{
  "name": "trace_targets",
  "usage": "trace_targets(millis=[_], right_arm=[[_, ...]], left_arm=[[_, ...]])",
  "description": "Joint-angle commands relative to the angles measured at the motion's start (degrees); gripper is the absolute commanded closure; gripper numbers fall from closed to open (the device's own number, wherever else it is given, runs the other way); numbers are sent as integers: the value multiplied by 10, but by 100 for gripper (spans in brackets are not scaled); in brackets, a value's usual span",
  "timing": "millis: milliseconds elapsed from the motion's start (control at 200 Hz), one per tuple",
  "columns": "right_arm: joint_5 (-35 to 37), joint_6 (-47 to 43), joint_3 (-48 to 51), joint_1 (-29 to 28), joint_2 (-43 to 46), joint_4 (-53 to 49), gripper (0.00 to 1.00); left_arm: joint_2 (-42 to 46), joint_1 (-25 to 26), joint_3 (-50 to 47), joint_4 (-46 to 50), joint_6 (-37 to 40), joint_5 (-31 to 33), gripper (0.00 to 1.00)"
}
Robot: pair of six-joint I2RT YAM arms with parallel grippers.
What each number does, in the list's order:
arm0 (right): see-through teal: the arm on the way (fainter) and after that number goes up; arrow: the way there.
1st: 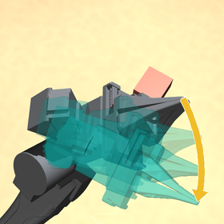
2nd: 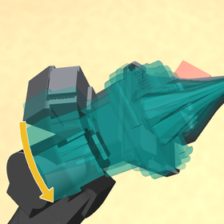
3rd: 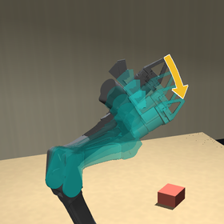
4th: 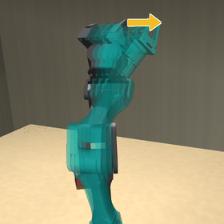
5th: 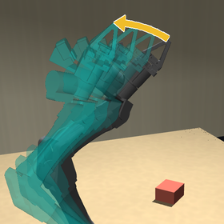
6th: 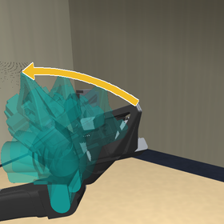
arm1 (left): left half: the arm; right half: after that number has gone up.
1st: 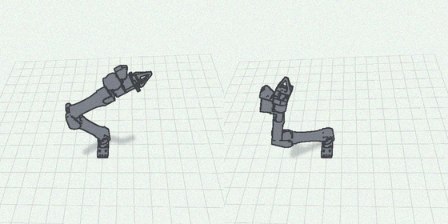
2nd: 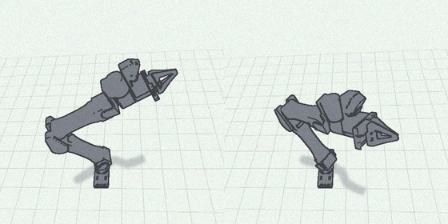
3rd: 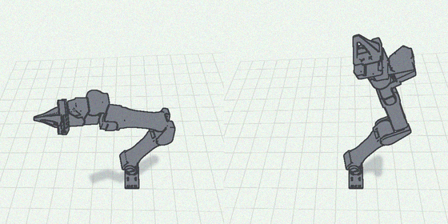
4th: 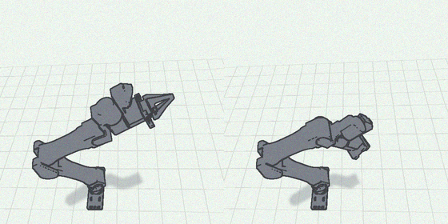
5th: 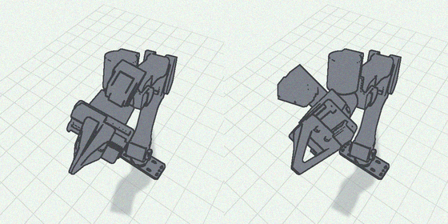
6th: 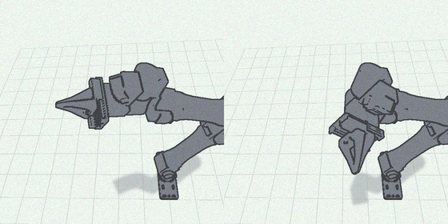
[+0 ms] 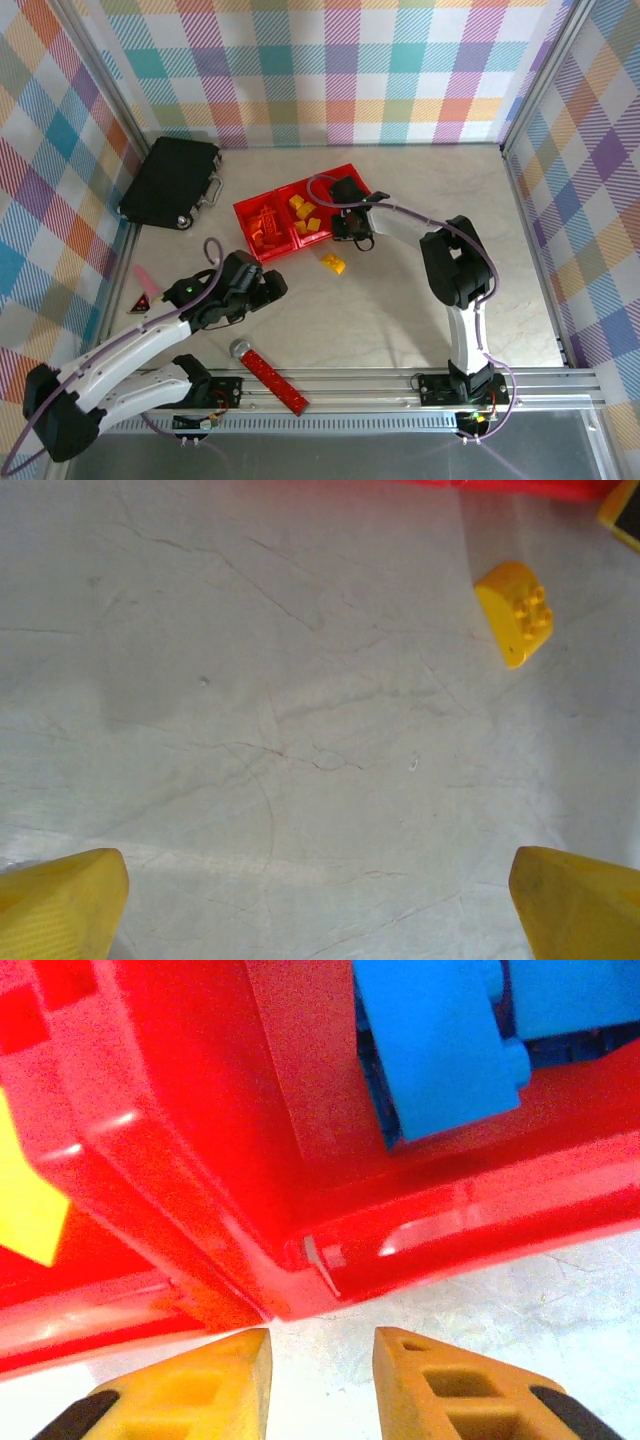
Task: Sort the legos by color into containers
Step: Rotate the container at the top-center of the table.
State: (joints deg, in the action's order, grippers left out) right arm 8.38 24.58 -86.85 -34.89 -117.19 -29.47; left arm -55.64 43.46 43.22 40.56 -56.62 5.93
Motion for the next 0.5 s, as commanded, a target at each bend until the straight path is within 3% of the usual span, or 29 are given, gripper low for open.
trace_targets(millis=[0,200,495], right_arm=[[-11,-3,10,5,44,-9,64],[-1,-3,107,35,192,-19,53],[12,19,301,84,505,-19,35]], left_arm=[[-58,44,55,-1,-39,48,3],[-237,117,168,-3,-102,88,0],[-460,104,331,29,-192,125,0]])
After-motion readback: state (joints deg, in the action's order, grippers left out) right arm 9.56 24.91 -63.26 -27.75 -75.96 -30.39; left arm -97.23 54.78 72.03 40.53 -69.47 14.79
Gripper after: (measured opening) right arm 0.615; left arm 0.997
